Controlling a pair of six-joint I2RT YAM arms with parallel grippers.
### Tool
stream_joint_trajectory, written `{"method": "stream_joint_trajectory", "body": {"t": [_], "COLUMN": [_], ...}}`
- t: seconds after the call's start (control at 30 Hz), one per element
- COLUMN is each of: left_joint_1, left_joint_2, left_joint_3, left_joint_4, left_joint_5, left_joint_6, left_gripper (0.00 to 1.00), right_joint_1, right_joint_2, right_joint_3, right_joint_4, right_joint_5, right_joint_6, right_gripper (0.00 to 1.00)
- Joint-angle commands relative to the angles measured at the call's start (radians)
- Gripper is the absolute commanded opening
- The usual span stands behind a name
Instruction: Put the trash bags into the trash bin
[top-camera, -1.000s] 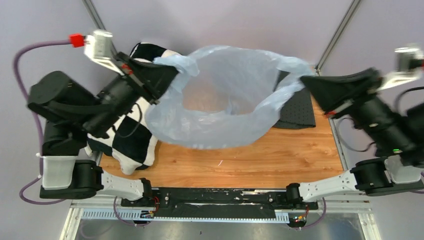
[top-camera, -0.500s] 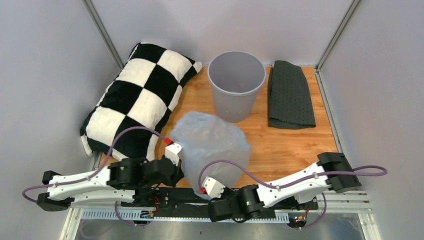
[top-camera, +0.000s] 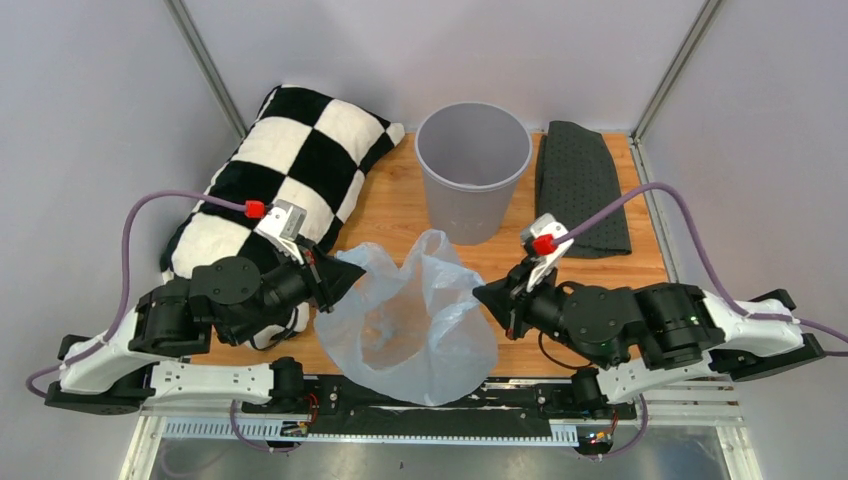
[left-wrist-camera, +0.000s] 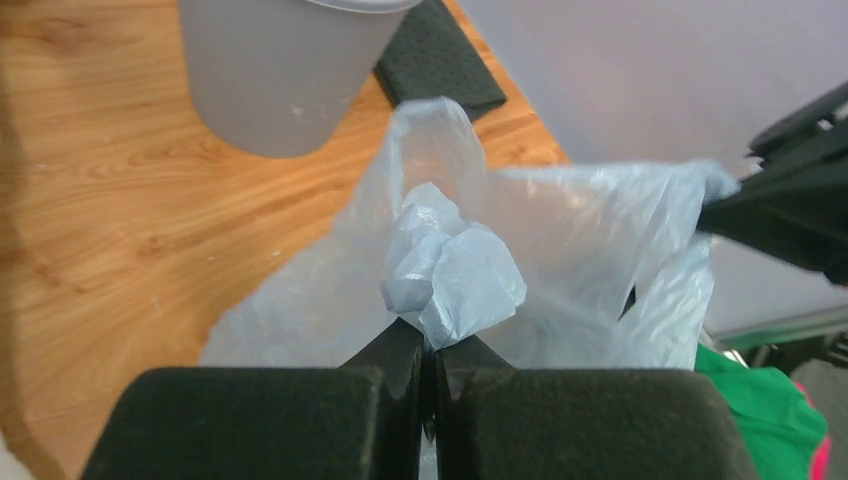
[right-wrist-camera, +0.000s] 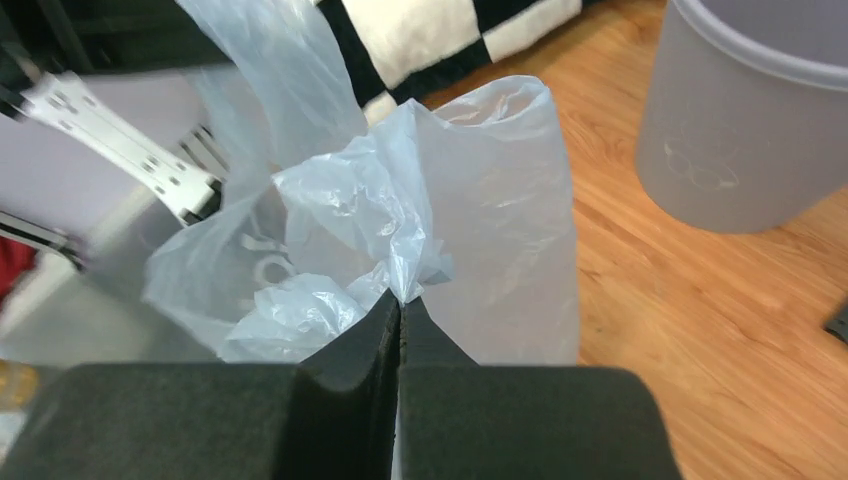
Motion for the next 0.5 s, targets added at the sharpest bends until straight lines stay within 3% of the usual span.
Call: {"method": "stream_joint_trajectory", "body": {"t": [0.0,0.17,0.43,0.47], "left_joint_1": [-0.006,-0.006,-0.006,-0.006], "left_joint_2": [0.024,0.045,0.092,0.097], "left_joint_3": [0.064,0.148,0.115,0.109], "left_joint_4": [-0.019,-0.021,-0.028,-0.028], "left_joint_5": [-0.187,-0.29,-0.234,-0.223], "left_joint_6": [0.046,0.109,0.094,0.086], "left_gripper": [0.0,0.0,0.0,0.0], "right_joint_1": [-0.009,-0.009,-0.009,-0.009], "right_joint_2": [0.006,-0.023,0.018,0.018], "right_joint_3": [-0.045,0.006,0.008,-0.016], "right_joint_4": [-0.092,-0.089,-0.091,-0.094], "right_joint_5": [0.057,0.082,-0.027,-0.054], "right_joint_6": [-0.013,-0.075,-0.054,-0.032], "right_gripper": [0.0,0.0,0.0,0.11]}}
